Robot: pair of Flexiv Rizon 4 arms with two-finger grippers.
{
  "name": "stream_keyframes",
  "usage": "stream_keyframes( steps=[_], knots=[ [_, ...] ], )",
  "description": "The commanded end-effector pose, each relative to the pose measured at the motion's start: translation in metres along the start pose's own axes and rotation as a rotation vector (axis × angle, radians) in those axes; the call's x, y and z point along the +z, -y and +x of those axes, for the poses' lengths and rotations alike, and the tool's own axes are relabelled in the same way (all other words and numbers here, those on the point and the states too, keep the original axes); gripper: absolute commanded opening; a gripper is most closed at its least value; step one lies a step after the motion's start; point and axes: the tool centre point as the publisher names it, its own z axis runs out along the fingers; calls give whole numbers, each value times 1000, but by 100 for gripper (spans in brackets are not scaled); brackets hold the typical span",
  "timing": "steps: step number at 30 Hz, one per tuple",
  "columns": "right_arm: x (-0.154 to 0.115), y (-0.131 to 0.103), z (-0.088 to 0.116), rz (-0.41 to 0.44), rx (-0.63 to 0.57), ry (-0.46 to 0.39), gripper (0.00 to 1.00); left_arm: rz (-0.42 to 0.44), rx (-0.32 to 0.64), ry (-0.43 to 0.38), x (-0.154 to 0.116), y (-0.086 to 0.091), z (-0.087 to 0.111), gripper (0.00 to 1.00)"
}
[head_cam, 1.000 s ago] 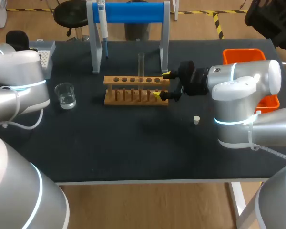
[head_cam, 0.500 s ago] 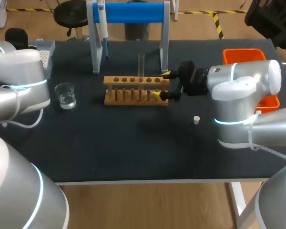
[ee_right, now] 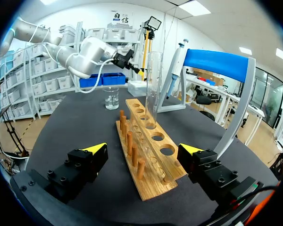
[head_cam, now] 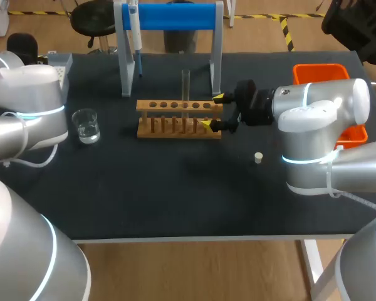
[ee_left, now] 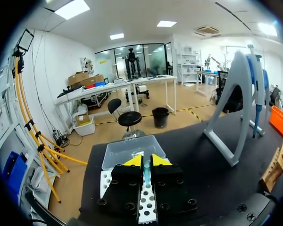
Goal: Invert the test tube, pick up the pipette, mount the tip to pipette, aspirate from beaker and dispense into the tube, eject the tip, return the pipette, and cap with the stopper.
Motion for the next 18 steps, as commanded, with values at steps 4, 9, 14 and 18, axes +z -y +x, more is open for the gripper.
stream_keyframes(
  steps=[4,9,14,18],
  knots=[
    [0,1,0,-3,-1,0,100,5,9,12,-7,7,1,0],
    [0,1,0,-3,-1,0,100,11,17,18,-14,11,0,0],
    [0,1,0,-3,-1,0,100,19,32,17,-20,15,2,0],
    [0,1,0,-3,-1,0,100,22,55,-6,-27,20,6,0]
  ],
)
